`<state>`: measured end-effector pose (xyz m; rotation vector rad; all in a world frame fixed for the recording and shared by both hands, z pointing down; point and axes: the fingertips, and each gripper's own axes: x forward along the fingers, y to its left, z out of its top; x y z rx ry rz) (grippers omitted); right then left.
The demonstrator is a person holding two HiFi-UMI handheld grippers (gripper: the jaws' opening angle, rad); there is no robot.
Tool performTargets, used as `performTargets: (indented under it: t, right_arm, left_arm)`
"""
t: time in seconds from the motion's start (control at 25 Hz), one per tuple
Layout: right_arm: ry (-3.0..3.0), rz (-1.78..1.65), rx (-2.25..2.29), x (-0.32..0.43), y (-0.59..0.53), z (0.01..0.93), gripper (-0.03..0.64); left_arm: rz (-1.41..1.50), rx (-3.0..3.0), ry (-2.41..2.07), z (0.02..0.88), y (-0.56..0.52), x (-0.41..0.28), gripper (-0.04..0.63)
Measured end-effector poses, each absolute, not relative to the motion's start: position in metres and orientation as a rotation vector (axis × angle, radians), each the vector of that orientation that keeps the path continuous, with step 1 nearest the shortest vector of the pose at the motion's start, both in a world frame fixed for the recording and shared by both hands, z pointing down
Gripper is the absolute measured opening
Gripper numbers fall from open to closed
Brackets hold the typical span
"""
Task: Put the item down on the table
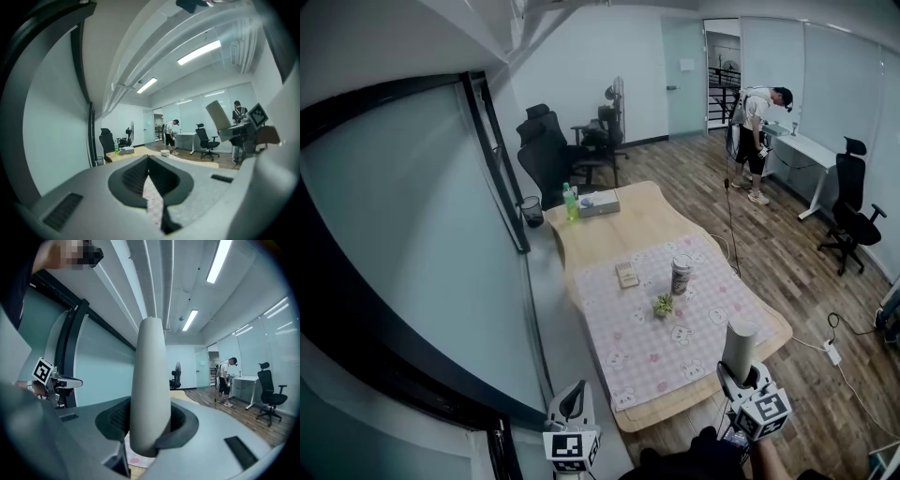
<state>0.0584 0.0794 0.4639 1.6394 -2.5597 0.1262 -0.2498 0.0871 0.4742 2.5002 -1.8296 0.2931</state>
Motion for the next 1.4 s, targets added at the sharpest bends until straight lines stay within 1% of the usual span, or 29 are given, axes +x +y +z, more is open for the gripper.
performTargets:
  t: [0.36,0.68,0.88,1.08,1.4]
  right_arm:
    - [-2.555,0.142,1.568,0.04,0.071,0.465,0.138]
    - [-2.589,0.187,1.515,0.036,0.047,0.464,0.138]
    - [-2.619,0.176,1.479,0.043,0.006,0.47,0.138]
    - [-2.698,0.192,1.449,0.052,-0.036,0.46,0.138]
    - [-2.778,0.352,1.455,0.088,-0.105,0.475,0.138]
  left_arm:
    - [0.212,2.506,-1.814,0.466,0.084,-0.25,0.002]
    - [0.15,2.395,-1.913,0.465,0.072,-0.26,0.002]
    - [0.164,2.371,-1.932,0.468,0.049,-0.248,0.0]
    - [0.208,2.355,-1.98,0.448,0.019,-0.232,0.001]
    - [0.329,2.344,-2.045,0.422,-0.057,-0.188,0.001]
